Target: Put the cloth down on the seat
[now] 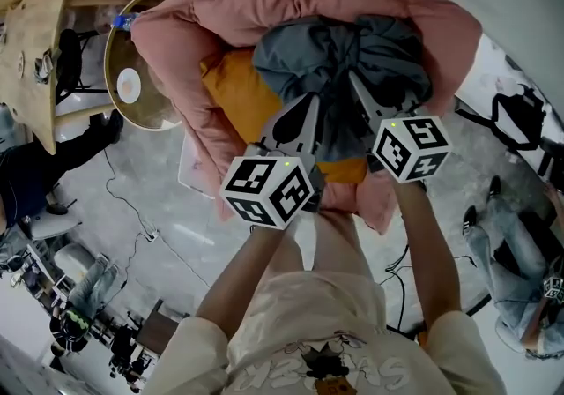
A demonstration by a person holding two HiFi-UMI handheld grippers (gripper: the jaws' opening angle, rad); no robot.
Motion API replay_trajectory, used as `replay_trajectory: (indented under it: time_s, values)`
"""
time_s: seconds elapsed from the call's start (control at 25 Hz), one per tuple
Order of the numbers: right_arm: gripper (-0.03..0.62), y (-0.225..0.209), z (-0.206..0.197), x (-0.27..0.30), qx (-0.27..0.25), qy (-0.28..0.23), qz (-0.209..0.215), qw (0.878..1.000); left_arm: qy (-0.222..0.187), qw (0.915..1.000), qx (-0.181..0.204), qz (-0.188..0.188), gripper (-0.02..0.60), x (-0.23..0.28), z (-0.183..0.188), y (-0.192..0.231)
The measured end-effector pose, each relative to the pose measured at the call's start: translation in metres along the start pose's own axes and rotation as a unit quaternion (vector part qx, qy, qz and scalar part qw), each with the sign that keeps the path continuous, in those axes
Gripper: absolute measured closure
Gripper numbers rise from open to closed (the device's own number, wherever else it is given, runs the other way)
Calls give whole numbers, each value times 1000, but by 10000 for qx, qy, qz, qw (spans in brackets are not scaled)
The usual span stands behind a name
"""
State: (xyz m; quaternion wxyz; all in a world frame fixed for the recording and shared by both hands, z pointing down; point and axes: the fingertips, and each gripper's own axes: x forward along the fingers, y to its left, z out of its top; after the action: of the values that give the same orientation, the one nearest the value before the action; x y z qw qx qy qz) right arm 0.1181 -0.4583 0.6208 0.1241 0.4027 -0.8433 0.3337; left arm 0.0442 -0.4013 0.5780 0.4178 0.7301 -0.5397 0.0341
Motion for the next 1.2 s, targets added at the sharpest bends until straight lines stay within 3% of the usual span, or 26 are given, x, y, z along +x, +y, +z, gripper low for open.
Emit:
replay_trajectory:
  time_s: [0.36, 0.52, 0.64, 0.8, 1.2]
  values:
    - [428, -6, -16, 15, -148, 258, -363, 9989, 89, 9999, 139, -7, 589, -19, -5, -3]
    - [424, 1, -11, 6, 85, 153, -108, 9998, 88, 9998, 160, 0, 589, -31, -8, -7]
    - [391, 8, -12, -7, 203, 19, -43, 9998, 90, 9999, 136, -28, 589, -43, -10, -11]
    - [330, 15, -12, -22, 124, 65, -286, 9995, 78, 9999, 125, -76, 589, -55, -11, -19]
    - [322, 19, -19, -62, 182, 40, -531, 9984, -18, 9996, 188, -212, 589, -86, -4, -37]
